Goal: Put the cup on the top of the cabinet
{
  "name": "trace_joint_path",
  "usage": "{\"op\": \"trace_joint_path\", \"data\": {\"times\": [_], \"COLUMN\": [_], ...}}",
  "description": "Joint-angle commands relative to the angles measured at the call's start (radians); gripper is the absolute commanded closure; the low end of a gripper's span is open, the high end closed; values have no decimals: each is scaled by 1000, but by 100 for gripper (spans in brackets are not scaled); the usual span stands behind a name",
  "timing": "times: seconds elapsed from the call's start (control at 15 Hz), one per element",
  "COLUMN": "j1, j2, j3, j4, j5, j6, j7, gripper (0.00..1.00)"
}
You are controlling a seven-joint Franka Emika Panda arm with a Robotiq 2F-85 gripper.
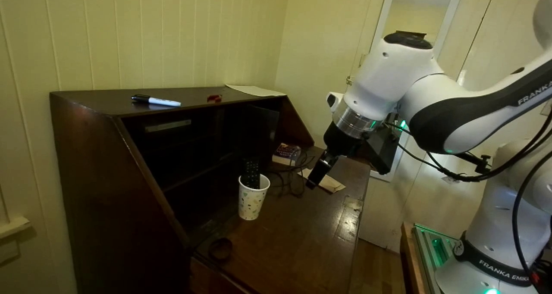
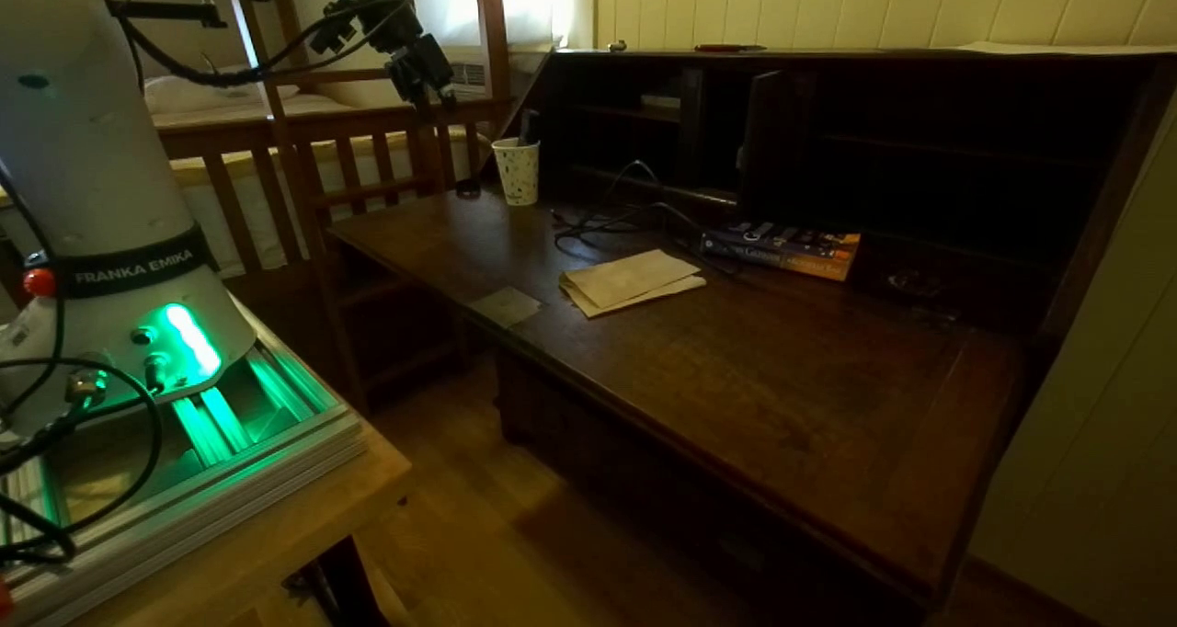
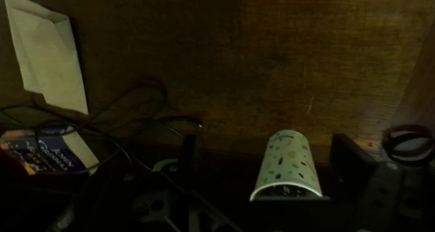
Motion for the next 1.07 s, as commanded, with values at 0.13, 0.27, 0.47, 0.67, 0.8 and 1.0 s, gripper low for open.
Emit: {"op": "trace_joint_path", "data": {"times": [0.13,0.27,0.47,0.67,0.8,1.0], "j1": [-26,4,-26,-115,-175,-267], "j2": [200,166,170,193,215,206], "j3": [-61,-84,-56,6,21,54], "j4": [1,2,7,18,19,19], "j5": [-13,-24,-150,-327,-449,-586], "j6": [94,69,175,354,480,568], "j7": [47,30,123,245,335,450], "gripper": [0,0,0,0,0,0]}}
